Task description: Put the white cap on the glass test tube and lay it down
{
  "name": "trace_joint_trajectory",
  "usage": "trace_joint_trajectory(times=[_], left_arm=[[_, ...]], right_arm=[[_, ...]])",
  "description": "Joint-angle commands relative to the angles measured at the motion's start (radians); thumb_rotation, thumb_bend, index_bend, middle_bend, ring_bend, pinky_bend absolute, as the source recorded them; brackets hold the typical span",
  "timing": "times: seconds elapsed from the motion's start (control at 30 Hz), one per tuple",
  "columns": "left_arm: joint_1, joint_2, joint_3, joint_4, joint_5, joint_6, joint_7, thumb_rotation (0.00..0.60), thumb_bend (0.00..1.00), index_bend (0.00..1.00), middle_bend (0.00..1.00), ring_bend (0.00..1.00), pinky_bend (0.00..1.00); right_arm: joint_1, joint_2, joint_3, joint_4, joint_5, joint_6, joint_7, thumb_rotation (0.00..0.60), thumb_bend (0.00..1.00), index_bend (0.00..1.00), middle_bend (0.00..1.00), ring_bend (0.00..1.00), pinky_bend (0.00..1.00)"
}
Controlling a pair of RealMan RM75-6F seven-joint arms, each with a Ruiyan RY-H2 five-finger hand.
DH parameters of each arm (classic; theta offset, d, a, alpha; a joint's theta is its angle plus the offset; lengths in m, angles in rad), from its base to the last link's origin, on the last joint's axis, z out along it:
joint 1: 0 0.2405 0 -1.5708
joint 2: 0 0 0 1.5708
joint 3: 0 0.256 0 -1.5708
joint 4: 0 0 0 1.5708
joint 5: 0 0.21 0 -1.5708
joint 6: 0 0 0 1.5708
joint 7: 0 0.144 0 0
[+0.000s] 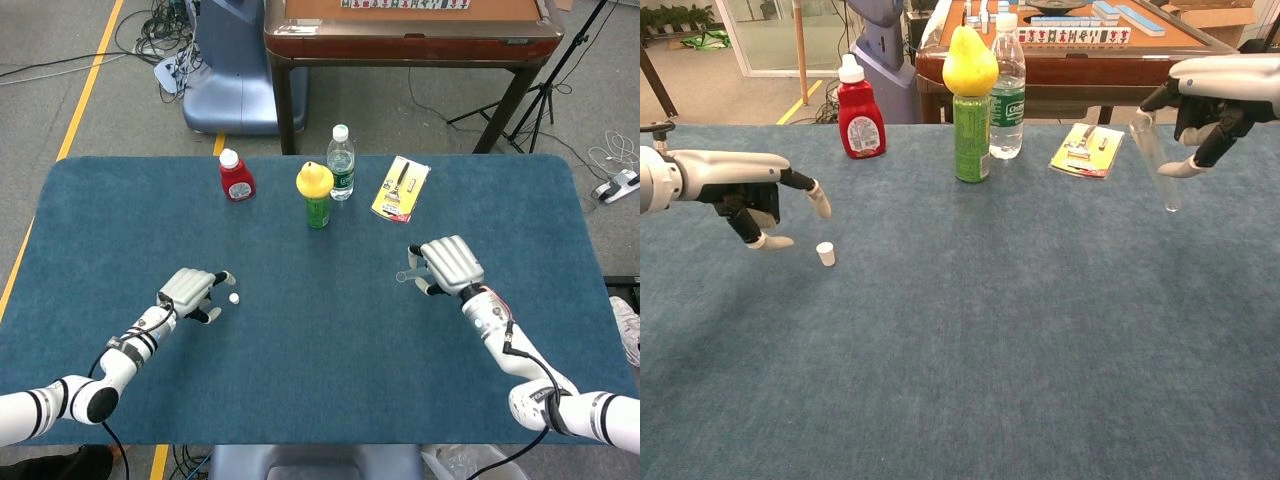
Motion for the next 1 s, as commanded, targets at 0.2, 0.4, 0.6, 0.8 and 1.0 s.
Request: trace_joint_trajectory(times=[0.2, 0.4, 0.6, 0.8, 1.0], left_arm=[[-0.002, -0.082, -0.015, 0.1, 0.024, 0.002, 0.029, 0.6, 0.3, 0.35, 1.0, 1.0, 1.0], [-0.006, -0.13, -0.018, 0.145, 0.01, 0.011, 0.077, 0.6, 0.29, 0.37, 1.0, 1.0, 1.0], [-0.003, -0.158, -0.024, 0.176, -0.003, 0.017, 0.105, 0.6, 0.29, 0.4, 1.0, 1.0, 1.0], [0.004, -0.175, -0.03, 0.194, -0.002, 0.019, 0.107, 0.6, 0.29, 0.44, 1.0, 1.0, 1.0], [0.011, -0.185, -0.033, 0.202, 0.006, 0.019, 0.111, 0.6, 0.29, 0.44, 1.0, 1.0, 1.0]], right_arm=[[-0.004, -0.001, -0.002, 0.006, -0.001, -0.002, 0.005, 0.6, 0.54, 0.87, 1.0, 1.0, 1.0], [-0.007, -0.005, -0.007, 0.014, -0.005, -0.008, 0.013, 0.6, 0.54, 0.87, 1.0, 1.0, 1.0], [-0.007, -0.009, -0.008, 0.022, -0.009, -0.012, 0.017, 0.6, 0.54, 0.87, 1.0, 1.0, 1.0], [-0.008, -0.008, -0.009, 0.025, -0.007, -0.015, 0.018, 0.6, 0.54, 0.87, 1.0, 1.0, 1.0], [-0.009, -0.009, -0.009, 0.028, -0.007, -0.017, 0.019, 0.6, 0.54, 0.87, 1.0, 1.0, 1.0]])
